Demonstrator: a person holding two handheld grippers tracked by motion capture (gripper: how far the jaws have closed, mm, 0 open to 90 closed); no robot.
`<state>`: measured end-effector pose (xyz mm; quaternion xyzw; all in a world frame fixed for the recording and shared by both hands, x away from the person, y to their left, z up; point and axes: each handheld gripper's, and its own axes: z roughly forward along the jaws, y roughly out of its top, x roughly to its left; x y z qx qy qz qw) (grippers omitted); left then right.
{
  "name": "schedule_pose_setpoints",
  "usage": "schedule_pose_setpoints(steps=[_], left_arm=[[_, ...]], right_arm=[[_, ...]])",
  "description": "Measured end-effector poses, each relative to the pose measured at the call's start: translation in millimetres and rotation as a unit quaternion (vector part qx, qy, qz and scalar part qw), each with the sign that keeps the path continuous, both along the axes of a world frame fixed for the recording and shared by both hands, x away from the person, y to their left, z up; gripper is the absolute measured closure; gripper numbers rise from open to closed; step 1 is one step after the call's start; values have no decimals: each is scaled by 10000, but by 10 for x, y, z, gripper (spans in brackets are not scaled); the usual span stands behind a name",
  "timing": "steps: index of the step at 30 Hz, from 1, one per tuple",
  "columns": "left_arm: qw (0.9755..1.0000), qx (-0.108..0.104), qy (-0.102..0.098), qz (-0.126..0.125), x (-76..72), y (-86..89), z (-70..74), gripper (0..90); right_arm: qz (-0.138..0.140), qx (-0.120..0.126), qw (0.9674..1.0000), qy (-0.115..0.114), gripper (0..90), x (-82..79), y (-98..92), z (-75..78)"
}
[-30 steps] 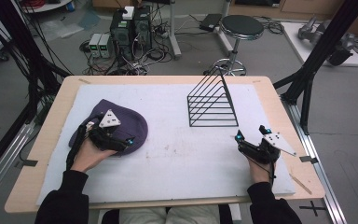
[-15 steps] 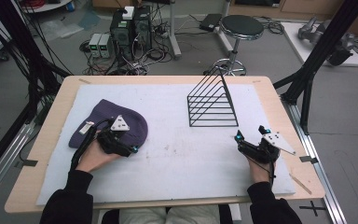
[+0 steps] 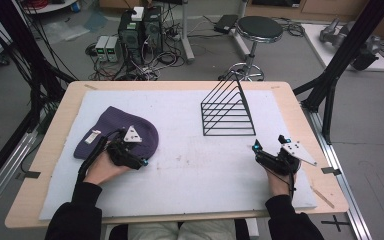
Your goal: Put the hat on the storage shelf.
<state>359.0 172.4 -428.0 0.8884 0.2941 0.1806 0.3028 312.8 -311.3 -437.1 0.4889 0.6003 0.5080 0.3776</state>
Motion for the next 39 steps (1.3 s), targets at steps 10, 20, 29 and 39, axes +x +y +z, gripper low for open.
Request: schedule_pose_setpoints(steps=[10, 20, 29, 39], left_arm=[[9999, 27, 17, -111, 24, 3, -61, 186], [9998, -48, -167, -76, 66, 133, -38, 578], [9996, 101, -269, -12, 55, 125, -24, 767], [9995, -79, -165, 257, 58, 123, -5, 777]], right_arm=[[-16, -5, 10000, -41, 89, -1, -9, 2], [-1, 41, 10000, -33, 89, -6, -7, 4], [35, 73, 10000, -41, 89, -8, -7, 3], [56, 99, 9999, -26, 89, -1, -3, 0]])
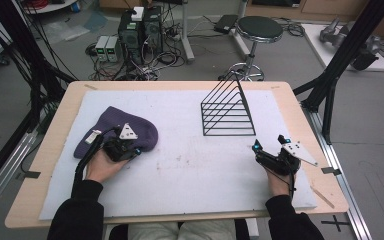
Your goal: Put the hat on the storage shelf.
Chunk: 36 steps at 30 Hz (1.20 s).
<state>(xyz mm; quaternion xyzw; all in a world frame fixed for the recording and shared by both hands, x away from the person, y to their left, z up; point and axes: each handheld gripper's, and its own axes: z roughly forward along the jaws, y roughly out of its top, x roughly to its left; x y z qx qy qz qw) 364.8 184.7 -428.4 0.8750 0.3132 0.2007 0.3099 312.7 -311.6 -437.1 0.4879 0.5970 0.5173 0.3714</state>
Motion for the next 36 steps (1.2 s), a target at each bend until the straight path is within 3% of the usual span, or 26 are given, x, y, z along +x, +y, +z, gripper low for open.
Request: schedule_pose_setpoints(steps=[4, 8, 11, 14, 17, 22, 25, 26, 28, 29, 30, 31, 32, 33, 34, 36], left_arm=[[10000, -13, -67, -1, -10, 1, 17, 777], [9987, -195, -477, 57, -67, 26, 123, 777], [9967, -479, -646, 104, -95, 77, 216, 776], [9959, -570, -689, 107, -104, 98, 266, 777], [9935, -803, -800, 99, -122, 118, 369, 777], [9920, -812, -965, 94, -119, 109, 488, 776], [9889, -947, -1135, 126, -119, 125, 600, 775], [9857, -1040, -1316, 190, -130, 130, 659, 776], [9846, -1065, -1368, 200, -135, 135, 683, 776], [9793, -1152, -1641, 262, -161, 132, 754, 776], [9772, -1214, -1716, 279, -168, 130, 780, 776], [9735, -1313, -1850, 301, -186, 128, 824, 776], [9735, -1313, -1850, 301, -186, 128, 824, 776], [9707, -1375, -1944, 317, -195, 126, 848, 776], [9646, -1578, -2088, 318, -207, 119, 923, 776], [9607, -1689, -2182, 312, -214, 114, 975, 775]], right_arm=[[23, -5, 10000, -5, 89, 4, 3, -2], [51, -19, 10000, 13, 89, 10, 7, -6], [53, -7, 10000, 17, 89, 14, 14, -7], [50, -22, 10000, 1, 89, 20, 16, -9], [68, -8, 10000, 21, 89, 18, 27, -8], [65, -5, 10000, 23, 89, 17, 29, -7], [62, 9, 10000, 31, 89, 13, 30, -6], [64, 1, 10000, 27, 89, 14, 29, -7], [67, 1, 10000, 28, 89, 15, 29, -7], [67, 4, 10000, 28, 89, 16, 30, -7], [70, 2, 10000, 27, 89, 16, 30, -8], [73, 8, 10000, 31, 89, 15, 30, -8], [72, 14, 10000, 37, 89, 13, 30, -6], [73, 22, 10000, 25, 89, 13, 30, -6], [69, 33, 10000, 23, 89, 13, 31, -6], [71, 26, 10000, 32, 89, 16, 30, -7]])
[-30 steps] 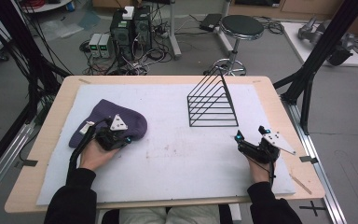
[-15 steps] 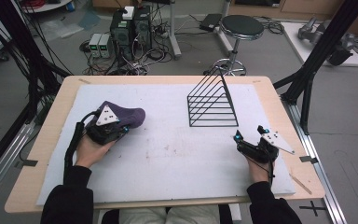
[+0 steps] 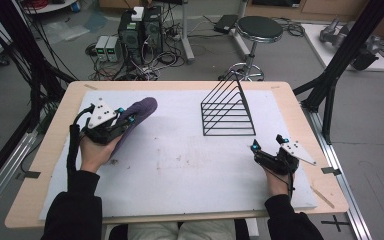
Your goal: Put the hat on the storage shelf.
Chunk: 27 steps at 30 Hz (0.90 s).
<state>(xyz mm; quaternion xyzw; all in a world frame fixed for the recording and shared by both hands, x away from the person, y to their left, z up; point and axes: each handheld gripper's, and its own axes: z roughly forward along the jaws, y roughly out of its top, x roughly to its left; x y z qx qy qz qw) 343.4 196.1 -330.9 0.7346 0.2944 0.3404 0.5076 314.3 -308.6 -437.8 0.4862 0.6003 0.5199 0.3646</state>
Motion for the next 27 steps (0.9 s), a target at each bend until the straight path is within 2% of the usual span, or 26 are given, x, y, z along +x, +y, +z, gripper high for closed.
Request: schedule_pose_setpoints(steps=[5, 7, 8, 9, 12, 13, 14, 15, 16, 18, 19, 21, 27], left_arm=[[9992, -267, -290, -78, -31, -30, 132, 775], [9981, -423, -422, -153, -56, -52, 207, 774], [9966, -563, -546, -261, -89, -89, 292, 774], [9966, -563, -546, -261, -89, -89, 292, 774], [9942, -661, -739, -410, -128, -162, 431, 773], [9923, -699, -894, -505, -153, -212, 528, 774], [9923, -699, -894, -505, -153, -212, 528, 774], [9903, -746, -1017, -586, -172, -250, 610, 774], [9903, -746, -1017, -586, -172, -250, 610, 773], [9869, -830, -1160, -755, -186, -299, 741, 774], [9869, -830, -1160, -755, -186, -299, 741, 773], [9840, -934, -1244, -872, -194, -332, 826, 774], [9805, -888, -1387, -1069, -206, -373, 933, 770]], right_arm=[[6, 21, 10000, -18, 89, -3, 4, 3], [9, 21, 10000, -18, 89, -3, 3, 3], [13, 33, 10000, -16, 89, -3, 4, 4], [12, 36, 10000, -17, 89, -2, 4, 3], [12, 63, 10000, -19, 89, -2, 5, 4], [18, 71, 10000, -27, 89, -3, 6, 4], [26, 72, 10000, -37, 89, -3, 8, 5], [39, 70, 10000, -49, 89, -2, 11, 5], [36, 76, 10000, -51, 89, -2, 16, 5], [85, 57, 9999, -57, 89, -2, 30, 6], [116, 21, 9999, -86, 89, 1, 35, 6], [169, 23, 9998, -92, 89, 0, 55, 9], [353, 51, 9992, -166, 89, 15, 101, 32]])
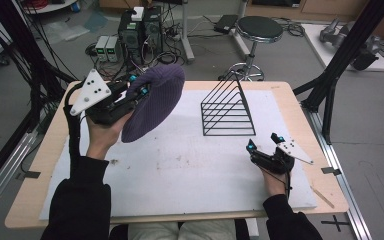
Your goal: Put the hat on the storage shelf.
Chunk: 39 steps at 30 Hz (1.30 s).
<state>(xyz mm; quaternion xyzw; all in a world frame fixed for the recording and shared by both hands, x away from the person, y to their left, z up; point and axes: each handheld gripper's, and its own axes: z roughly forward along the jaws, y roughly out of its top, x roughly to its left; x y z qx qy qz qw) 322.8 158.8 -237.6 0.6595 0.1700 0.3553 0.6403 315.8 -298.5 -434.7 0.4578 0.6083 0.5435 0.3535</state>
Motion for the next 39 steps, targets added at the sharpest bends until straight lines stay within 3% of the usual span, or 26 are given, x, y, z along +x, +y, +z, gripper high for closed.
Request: schedule_pose_setpoints(steps=[9, 15, 16, 19, 23, 24, 26, 27, 28, 29, 30, 31, 32, 34, 35, 36, 37, 38, 39], left_arm=[[9997, -92, -92, -188, -4, -39, 78, 771], [9995, -77, -149, -265, -22, -72, 153, 771], [9995, -71, -152, -276, -26, -80, 166, 768], [9993, -27, -180, -320, -39, -91, 181, 767], [9992, -33, -176, -355, -40, -101, 179, 768], [9992, -32, -169, -355, -39, -101, 178, 768], [9991, -62, -175, -372, -33, -104, 177, 768], [9990, -57, -184, -391, -29, -100, 177, 768], [9989, -67, -186, -416, -27, -98, 178, 768], [9987, -108, -202, -458, -22, -98, 177, 768], [9986, -134, -199, -482, -20, -98, 178, 769], [9986, -134, -199, -482, -20, -98, 178, 768], [9984, -145, -189, -503, -16, -95, 178, 768], [9982, -177, -179, -542, -8, -94, 177, 768], [9981, -195, -174, -567, -3, -91, 177, 768], [9978, -229, -166, -599, 1, -85, 178, 768], [9978, -229, -166, -599, 1, -85, 178, 768], [9974, -255, -160, -654, 8, -71, 181, 768], [9971, -274, -156, -686, 14, -65, 182, 768]], right_arm=[[530, -37, 9982, -294, 89, 68, 175, 160], [758, 277, 9953, -535, 89, 147, 277, 331], [855, 387, 9936, -632, 89, 201, 323, 406], [1090, 590, 9902, -643, 89, 280, 437, 502], [1609, 506, 9833, -687, 89, 366, 661, 618], [1609, 506, 9833, -687, 89, 366, 661, 618], [2022, 490, 9755, -714, 89, 419, 842, 698], [2022, 490, 9755, -714, 89, 419, 842, 698], [2167, 446, 9726, -719, 89, 440, 899, 721], [2448, 394, 9657, -767, 89, 490, 1014, 766], [2575, 359, 9627, -751, 89, 517, 1071, 788], [2575, 359, 9627, -751, 89, 517, 1071, 788], [2861, 352, 9546, -757, 89, 592, 1178, 832], [3073, 381, 9480, -735, 89, 676, 1269, 874], [3073, 381, 9480, -735, 89, 676, 1269, 874], [3333, 432, 9391, -712, 89, 772, 1338, 918], [3333, 432, 9391, -712, 89, 772, 1338, 918], [3551, 516, 9309, -688, 89, 857, 1396, 969], [3669, 533, 9263, -668, 89, 896, 1420, 996]])
